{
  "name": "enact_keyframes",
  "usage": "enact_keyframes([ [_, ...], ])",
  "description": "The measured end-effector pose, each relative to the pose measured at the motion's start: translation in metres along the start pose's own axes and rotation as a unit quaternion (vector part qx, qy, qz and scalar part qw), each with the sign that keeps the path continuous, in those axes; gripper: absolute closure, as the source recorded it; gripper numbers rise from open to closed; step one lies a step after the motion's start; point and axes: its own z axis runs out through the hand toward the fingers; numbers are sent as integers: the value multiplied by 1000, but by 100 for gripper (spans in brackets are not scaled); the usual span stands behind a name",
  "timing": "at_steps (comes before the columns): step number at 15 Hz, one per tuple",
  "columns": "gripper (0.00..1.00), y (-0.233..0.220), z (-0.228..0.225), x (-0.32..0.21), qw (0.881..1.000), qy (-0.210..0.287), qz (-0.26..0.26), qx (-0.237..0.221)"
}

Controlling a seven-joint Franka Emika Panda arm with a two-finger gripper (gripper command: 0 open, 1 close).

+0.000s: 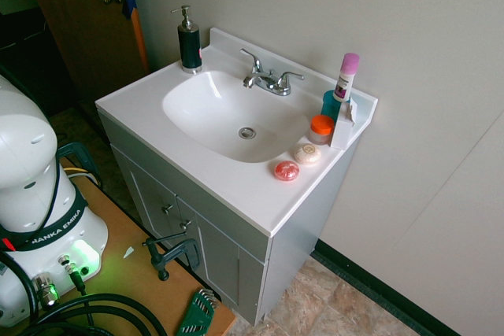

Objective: Use the sanitizer

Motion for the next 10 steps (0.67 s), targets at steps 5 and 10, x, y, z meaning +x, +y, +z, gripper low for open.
enact_keyframes([
  [5, 100, -62, 15, -13, 1000, -6, -24, -15],
  [10, 100, -90, 31, -41, 999, -10, -41, -25],
])
